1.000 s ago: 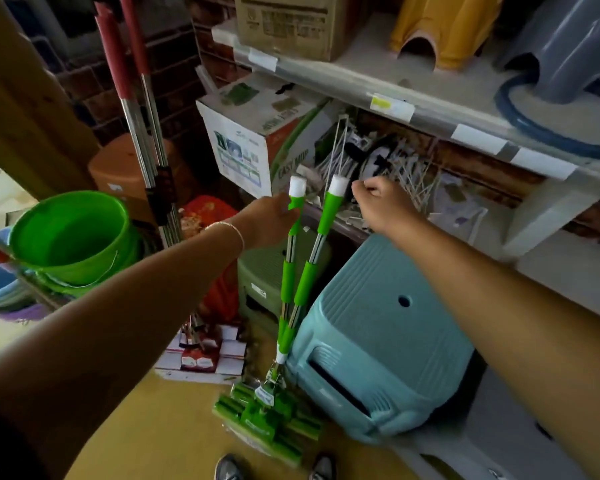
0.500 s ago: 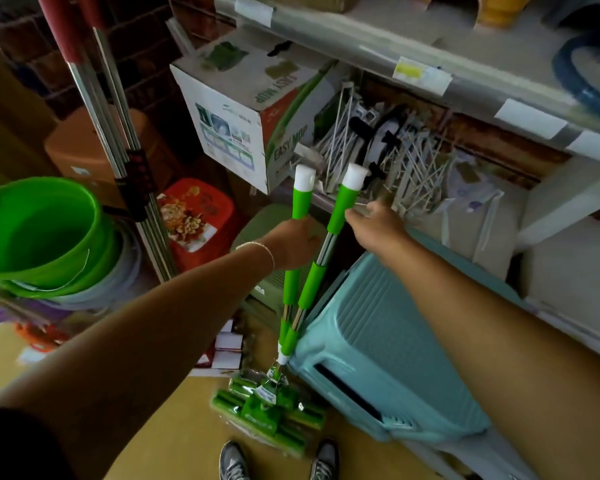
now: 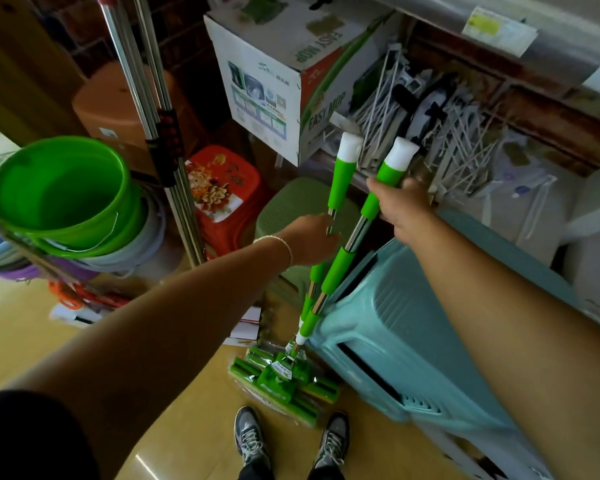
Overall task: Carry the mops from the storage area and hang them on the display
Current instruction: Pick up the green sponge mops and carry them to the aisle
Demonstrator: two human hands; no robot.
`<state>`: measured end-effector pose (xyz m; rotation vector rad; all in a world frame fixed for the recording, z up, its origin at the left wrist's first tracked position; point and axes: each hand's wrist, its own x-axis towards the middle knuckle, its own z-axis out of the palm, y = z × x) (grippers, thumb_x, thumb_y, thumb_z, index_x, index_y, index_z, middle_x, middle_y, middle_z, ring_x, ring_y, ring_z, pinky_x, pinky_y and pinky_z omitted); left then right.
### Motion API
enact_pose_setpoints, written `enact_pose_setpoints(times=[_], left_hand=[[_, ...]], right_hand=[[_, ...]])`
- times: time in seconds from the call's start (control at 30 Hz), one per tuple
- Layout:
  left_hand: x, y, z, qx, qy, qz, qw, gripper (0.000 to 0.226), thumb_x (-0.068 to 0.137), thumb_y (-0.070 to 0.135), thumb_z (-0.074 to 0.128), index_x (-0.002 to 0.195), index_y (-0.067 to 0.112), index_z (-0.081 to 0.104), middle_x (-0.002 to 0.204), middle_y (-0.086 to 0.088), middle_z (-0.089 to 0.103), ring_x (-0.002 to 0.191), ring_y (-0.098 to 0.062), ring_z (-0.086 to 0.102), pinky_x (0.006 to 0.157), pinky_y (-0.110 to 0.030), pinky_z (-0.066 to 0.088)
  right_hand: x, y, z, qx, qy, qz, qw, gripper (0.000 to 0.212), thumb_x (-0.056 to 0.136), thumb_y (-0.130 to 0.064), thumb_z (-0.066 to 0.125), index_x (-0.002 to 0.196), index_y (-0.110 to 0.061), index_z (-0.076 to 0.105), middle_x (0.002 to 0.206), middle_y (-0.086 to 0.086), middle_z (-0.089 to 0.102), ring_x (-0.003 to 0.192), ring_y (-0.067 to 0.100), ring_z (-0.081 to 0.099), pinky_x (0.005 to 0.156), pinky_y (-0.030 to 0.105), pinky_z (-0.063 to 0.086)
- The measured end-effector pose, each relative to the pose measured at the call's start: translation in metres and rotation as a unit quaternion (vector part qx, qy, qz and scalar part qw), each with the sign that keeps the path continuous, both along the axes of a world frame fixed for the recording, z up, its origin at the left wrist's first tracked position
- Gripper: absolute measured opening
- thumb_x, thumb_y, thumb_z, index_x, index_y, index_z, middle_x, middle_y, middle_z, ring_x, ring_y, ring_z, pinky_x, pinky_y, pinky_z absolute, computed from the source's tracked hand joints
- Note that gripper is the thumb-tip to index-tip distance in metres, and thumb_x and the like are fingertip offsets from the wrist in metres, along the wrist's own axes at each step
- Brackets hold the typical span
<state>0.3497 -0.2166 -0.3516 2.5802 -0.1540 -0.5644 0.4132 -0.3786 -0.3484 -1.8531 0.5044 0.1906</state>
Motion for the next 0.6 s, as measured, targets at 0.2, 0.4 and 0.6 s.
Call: enact_pose_setpoints(times=[0.2, 0.4, 0.6], left_hand=[[-0.032, 0.012, -0.020, -0.001, 0.050, -0.031, 0.998, 0.041, 0.097, 0.034, 0.049, 0.125, 0.005, 0.054, 0.119, -0.018, 0.062, 0.111, -0.035, 0.058, 0.090, -0.034, 0.045], [-0.071, 0.024, -0.039, -0.026, 0.096, -0.054, 0.994, 0.047, 0.089, 0.040, 0.062, 0.128, 0.015, 0.054, 0.118, -0.011, 0.063, 0.106, -0.028, 0.061, 0.092, -0.037, 0.050], [-0.094, 0.021, -0.036, -0.084, 0.059, -0.073, 0.992, 0.049, 0.079, 0.058, 0.057, 0.100, 0.013, 0.060, 0.091, -0.008, 0.068, 0.083, -0.026, 0.065, 0.079, -0.041, 0.054]], right_hand=[[-0.066, 0.030, 0.014, -0.040, -0.069, 0.047, 0.996, 0.027, 0.080, -0.040, 0.077, 0.070, -0.020, 0.062, 0.073, -0.003, 0.071, 0.070, 0.014, 0.071, 0.073, 0.037, 0.058], [-0.129, 0.041, 0.026, -0.094, -0.097, 0.066, 0.989, 0.028, 0.082, -0.048, 0.074, 0.072, -0.024, 0.064, 0.080, 0.001, 0.075, 0.079, 0.020, 0.073, 0.079, 0.047, 0.059], [-0.173, 0.049, 0.027, -0.078, -0.114, 0.080, 0.987, 0.058, 0.066, -0.071, 0.068, 0.082, -0.015, 0.068, 0.078, 0.003, 0.074, 0.077, 0.022, 0.073, 0.077, 0.049, 0.059]])
